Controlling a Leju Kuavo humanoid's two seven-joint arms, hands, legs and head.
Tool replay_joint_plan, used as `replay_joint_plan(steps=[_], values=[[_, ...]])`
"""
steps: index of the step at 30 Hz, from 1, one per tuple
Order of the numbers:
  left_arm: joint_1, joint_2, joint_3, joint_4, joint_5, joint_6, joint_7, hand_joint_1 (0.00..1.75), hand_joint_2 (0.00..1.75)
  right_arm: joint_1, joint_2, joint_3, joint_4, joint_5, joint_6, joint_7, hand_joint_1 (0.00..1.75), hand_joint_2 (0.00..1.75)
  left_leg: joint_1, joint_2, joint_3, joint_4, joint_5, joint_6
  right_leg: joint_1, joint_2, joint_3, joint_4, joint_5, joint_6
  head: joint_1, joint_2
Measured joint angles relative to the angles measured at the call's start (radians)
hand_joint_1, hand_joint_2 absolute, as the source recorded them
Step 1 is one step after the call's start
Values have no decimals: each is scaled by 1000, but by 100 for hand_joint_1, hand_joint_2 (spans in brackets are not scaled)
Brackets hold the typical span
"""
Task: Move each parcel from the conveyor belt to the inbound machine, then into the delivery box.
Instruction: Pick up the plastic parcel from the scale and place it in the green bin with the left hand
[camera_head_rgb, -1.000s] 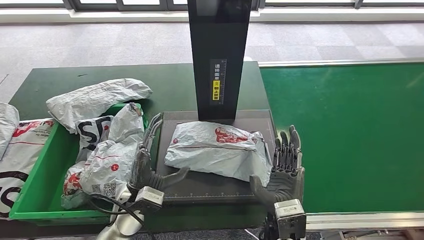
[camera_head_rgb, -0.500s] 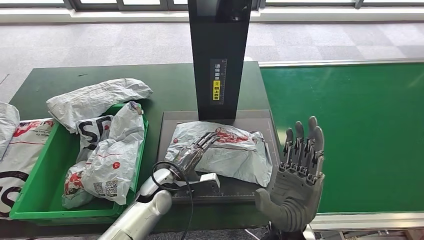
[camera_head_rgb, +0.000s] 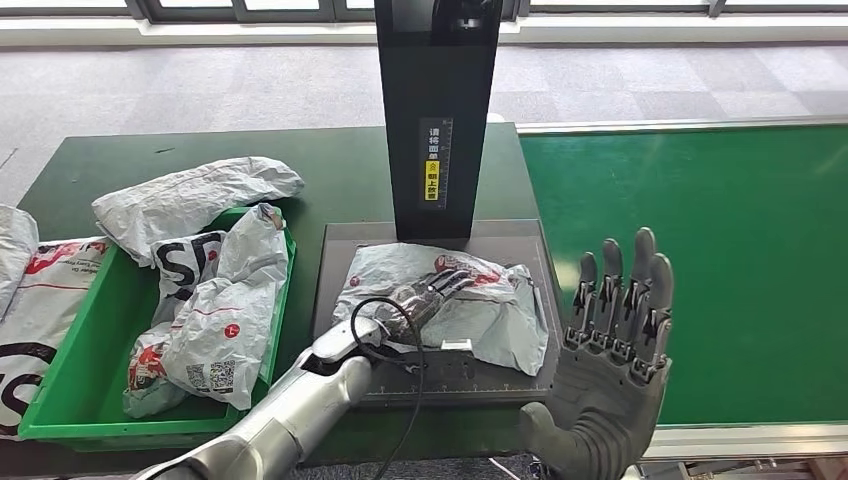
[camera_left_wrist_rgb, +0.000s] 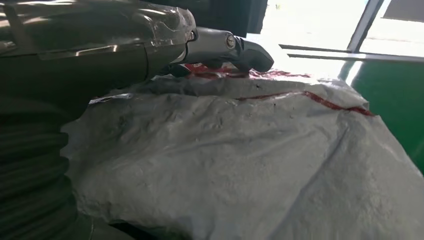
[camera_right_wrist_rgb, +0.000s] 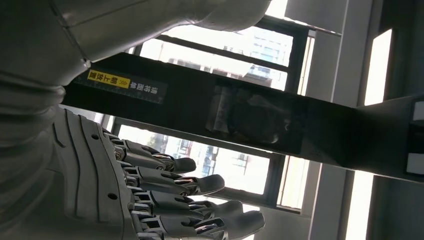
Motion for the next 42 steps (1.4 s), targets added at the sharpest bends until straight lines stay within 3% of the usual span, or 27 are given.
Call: replay_joint_plan(steps=[1, 6, 14, 18, 21, 24, 26, 33, 36, 39, 42], values=[[-15, -4, -9, 15, -12, -14, 7, 175, 175, -2, 0, 0, 4, -7, -10, -1, 0, 175, 0, 0, 0, 0, 0, 0, 0, 0, 0, 0, 0, 0, 0, 0], [-71, -17, -52, 73, -57, -11, 31, 175, 175, -4, 1, 6, 27, -19, -80, -2, 0, 175, 0, 0, 0, 0, 0, 0, 0, 0, 0, 0, 0, 0, 0, 0], [-89, -17, -61, 103, -59, 18, 35, 175, 175, 1, 2, 5, 32, -19, -89, 1, 0, 175, 0, 0, 0, 0, 0, 0, 0, 0, 0, 0, 0, 0, 0, 0], [-87, -10, -61, 105, -40, 97, 33, 175, 175, 17, 9, 3, 30, -6, -97, 1, 0, 175, 0, 0, 0, 0, 0, 0, 0, 0, 0, 0, 0, 0, 0, 0], [-72, -1, -58, 79, 9, 212, 16, 175, 175, 28, 14, 1, 23, 8, -106, 7, 0, 175, 0, 0, 0, 0, 0, 0, 0, 0, 0, 0, 0, 0, 0, 0], [-28, 17, -30, -16, 105, 388, -29, 175, 175, 36, 19, -2, 13, 16, -127, 20, 0, 175, 0, 0, -1, 0, 0, 0, 0, 0, 0, 1, 0, 0, 0, 0], [0, 29, -2, -91, 160, 444, -56, 175, 175, 38, 20, -4, 11, 11, -137, 25, 0, 175, 0, 0, -1, 0, 0, 0, 0, 0, 0, 0, 0, 0, 0, 0], [78, 62, 52, -267, 195, 457, -73, 175, 175, 43, 25, -11, 10, 0, -142, 24, 0, 175, 0, 0, -1, 0, 0, 0, 0, 0, 0, 0, 0, 0, 0, 0], [114, 73, 73, -336, 294, 489, -143, 175, 175, 45, 26, -15, 10, -25, -144, 14, 0, 175, 0, 0, -4, 0, 0, 0, 0, 0, 0, 0, 0, 0, 0, 0], [185, 98, 99, -504, 504, 547, -234, 175, 175, 49, 28, -22, 11, -69, -151, 0, 0, 175, 0, 1, -5, 0, 0, 0, 0, 1, -1, 0, 0, 0, 0, 0], [260, 134, 125, -726, 627, 564, -247, 175, 175, 51, 30, -30, 14, -119, -177, -1, 0, 175, 1, 1, -3, 0, 0, 0, 0, 2, -3, 1, 0, 0, 0, 0]])
